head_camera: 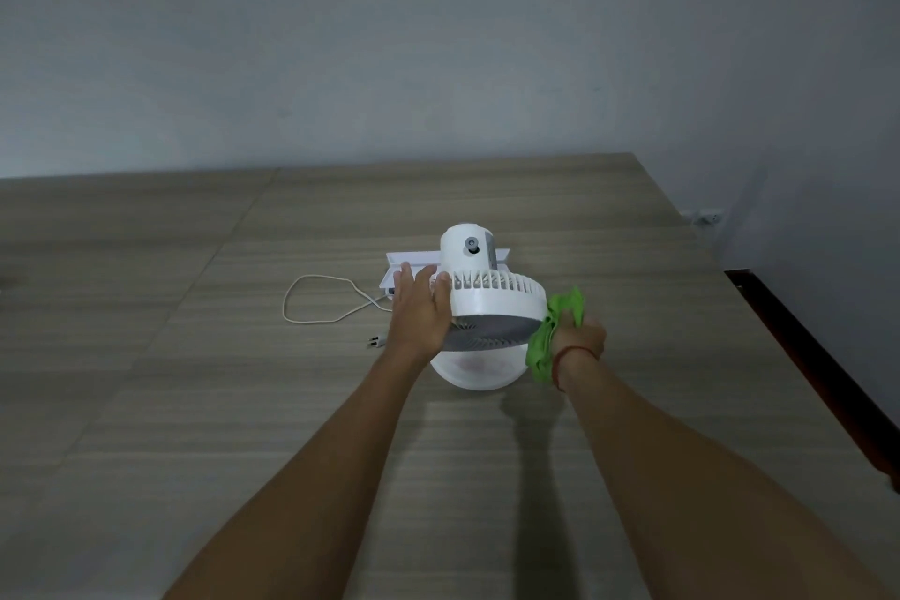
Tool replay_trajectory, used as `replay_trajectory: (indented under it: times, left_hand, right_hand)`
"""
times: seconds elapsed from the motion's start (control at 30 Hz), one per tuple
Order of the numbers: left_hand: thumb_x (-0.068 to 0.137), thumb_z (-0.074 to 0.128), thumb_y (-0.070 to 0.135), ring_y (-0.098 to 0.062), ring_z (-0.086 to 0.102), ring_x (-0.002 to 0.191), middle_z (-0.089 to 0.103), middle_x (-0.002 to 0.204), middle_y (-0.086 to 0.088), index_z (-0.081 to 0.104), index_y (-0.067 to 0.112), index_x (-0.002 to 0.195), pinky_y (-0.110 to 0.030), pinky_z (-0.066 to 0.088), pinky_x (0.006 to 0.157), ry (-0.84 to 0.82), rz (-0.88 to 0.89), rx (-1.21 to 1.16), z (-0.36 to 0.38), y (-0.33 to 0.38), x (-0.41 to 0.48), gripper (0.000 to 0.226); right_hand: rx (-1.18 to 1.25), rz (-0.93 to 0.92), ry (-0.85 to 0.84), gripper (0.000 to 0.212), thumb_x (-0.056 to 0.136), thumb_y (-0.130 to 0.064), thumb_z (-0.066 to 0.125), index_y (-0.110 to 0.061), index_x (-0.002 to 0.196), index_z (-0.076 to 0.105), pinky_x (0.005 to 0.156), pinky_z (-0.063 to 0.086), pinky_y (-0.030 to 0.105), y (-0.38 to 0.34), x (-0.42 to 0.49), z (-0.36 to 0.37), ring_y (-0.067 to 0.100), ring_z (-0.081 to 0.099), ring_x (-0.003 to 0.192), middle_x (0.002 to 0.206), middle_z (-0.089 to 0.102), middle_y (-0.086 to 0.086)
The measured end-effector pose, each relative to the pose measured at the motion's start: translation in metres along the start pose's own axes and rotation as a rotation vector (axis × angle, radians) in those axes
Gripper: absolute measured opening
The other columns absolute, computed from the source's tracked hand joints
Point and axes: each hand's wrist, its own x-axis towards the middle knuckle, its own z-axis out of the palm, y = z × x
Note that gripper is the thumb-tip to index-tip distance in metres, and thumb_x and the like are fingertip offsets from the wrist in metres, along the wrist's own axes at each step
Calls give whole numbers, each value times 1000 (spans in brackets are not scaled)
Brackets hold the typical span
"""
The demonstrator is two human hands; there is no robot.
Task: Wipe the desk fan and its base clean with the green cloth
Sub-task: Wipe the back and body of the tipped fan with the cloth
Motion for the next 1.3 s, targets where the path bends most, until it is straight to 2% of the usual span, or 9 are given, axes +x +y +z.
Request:
replay_trajectory:
  times: [0.23, 0.4, 0.53, 0.63, 0.77, 0.9, 0.97, 1.1, 1.3]
  left_hand:
    - [101, 28, 33, -34, 7, 149, 32, 152, -23, 45, 7, 137, -44, 12, 121, -6, -25, 10, 1, 2, 3, 47]
    - [99, 43, 23, -24, 21, 148, 30, 155, -18, 49, 6, 136, -32, 21, 116, 64, -27, -141, -5, 24, -12, 42]
    - [87, 47, 14, -23, 51, 129, 55, 139, -19, 72, 4, 95, -22, 37, 95, 154, -35, -282, -11, 36, -27, 28]
    - [84, 41, 16, -41, 58, 92, 57, 117, -35, 44, 15, 56, -29, 37, 70, 175, -41, -327, -13, 42, -40, 29]
    - [88, 39, 28, -27, 55, 79, 59, 81, -13, 40, 17, 62, -38, 41, 74, 186, -53, -386, -11, 44, -51, 28]
    - [75, 47, 59, -33, 61, 101, 64, 103, -15, 58, 12, 57, -43, 53, 81, 197, 19, -234, -6, 41, -50, 52]
    - [72, 43, 56, -29, 62, 96, 66, 102, -11, 67, 4, 74, -39, 52, 79, 231, 46, -142, -8, 42, -50, 58]
    - [81, 52, 33, -29, 53, 67, 49, 59, 1, 48, 12, 61, -30, 38, 63, 266, 14, -271, -18, 62, -67, 29]
    - [89, 49, 20, -16, 42, 54, 43, 55, 2, 42, 17, 56, -32, 37, 60, 229, -107, -459, -19, 59, -95, 34]
  right_hand:
    - [-151, -400, -18, 27, 94, -14, 49, 8, 105, 61, 79, 42, 35, -46, -32, 3, 38, 60, 100, 108, 65, 29]
    - [-230, -664, -330, 25, 96, -20, 47, -3, 101, 65, 68, 31, 23, -69, -81, 24, 24, 56, 84, 98, 67, 19]
    - [-293, -482, -475, 49, 94, -50, 32, -16, 108, 64, 90, 41, 35, -64, -91, 29, 28, 57, 104, 115, 63, 6]
    - [-293, -489, -414, 39, 96, -35, 37, -11, 115, 61, 95, 40, 34, -65, -86, 17, 28, 56, 114, 117, 65, 10]
    - [-458, -639, -324, 46, 84, -8, 57, -5, 130, 51, 98, 40, 35, -58, -76, 3, 34, 55, 117, 125, 61, 18]
    - [-583, -538, -260, 41, 83, -22, 63, -3, 119, 58, 95, 44, 38, -59, -73, 2, 35, 56, 114, 120, 63, 19]
    - [-523, -451, -288, 37, 84, -25, 61, -3, 114, 60, 92, 47, 37, -62, -76, -4, 34, 60, 111, 118, 65, 17]
    - [-254, -449, -337, 36, 86, -27, 54, -8, 116, 61, 88, 46, 31, -63, -94, -22, 25, 60, 105, 111, 65, 8]
    - [-60, -404, -364, 8, 80, -23, 56, -17, 84, 59, 68, 46, 30, -43, -112, -36, 16, 53, 70, 76, 57, 0]
